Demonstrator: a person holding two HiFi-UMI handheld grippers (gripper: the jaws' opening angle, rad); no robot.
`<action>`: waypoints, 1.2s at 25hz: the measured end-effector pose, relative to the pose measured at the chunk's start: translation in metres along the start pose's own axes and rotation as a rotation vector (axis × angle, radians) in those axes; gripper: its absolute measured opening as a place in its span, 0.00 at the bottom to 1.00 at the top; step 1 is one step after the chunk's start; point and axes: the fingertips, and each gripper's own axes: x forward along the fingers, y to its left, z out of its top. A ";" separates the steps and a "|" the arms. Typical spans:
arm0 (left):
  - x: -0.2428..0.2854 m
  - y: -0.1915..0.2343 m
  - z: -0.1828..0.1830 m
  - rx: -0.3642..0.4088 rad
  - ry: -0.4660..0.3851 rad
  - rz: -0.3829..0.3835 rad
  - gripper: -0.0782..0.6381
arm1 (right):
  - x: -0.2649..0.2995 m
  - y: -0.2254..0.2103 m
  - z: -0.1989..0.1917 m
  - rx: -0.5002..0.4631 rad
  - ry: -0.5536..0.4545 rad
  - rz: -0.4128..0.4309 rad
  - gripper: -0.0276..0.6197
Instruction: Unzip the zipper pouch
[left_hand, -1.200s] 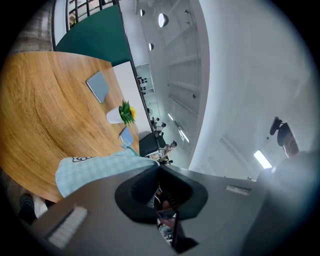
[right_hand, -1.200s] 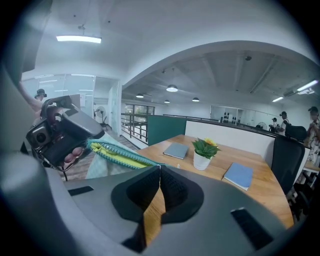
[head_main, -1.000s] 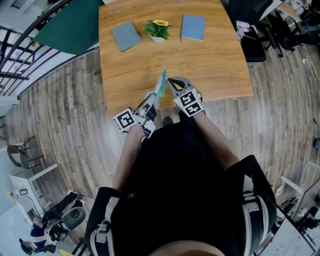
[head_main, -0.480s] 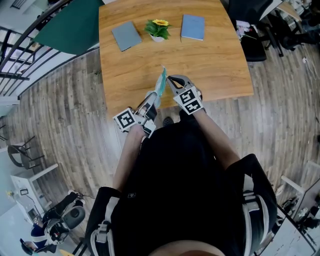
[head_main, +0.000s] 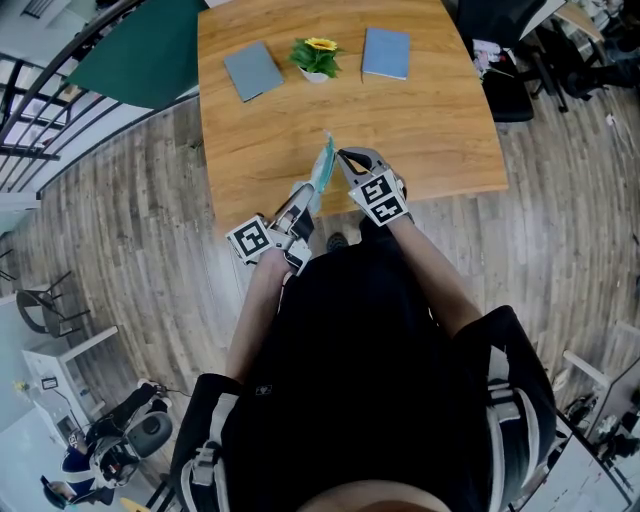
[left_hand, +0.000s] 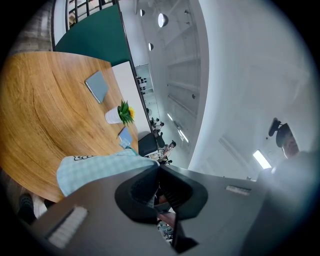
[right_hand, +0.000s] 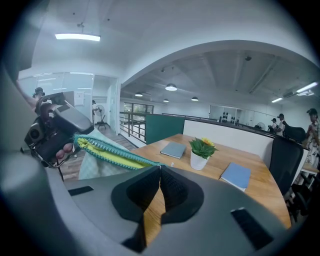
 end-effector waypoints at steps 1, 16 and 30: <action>0.000 0.000 0.000 0.000 0.001 0.001 0.11 | 0.000 -0.001 0.000 0.002 0.001 -0.002 0.05; 0.000 -0.002 -0.001 0.006 0.000 0.003 0.11 | 0.001 -0.005 -0.005 -0.004 0.011 -0.001 0.05; -0.001 -0.002 -0.003 0.004 -0.006 -0.004 0.11 | 0.002 -0.014 -0.011 -0.001 0.023 -0.017 0.05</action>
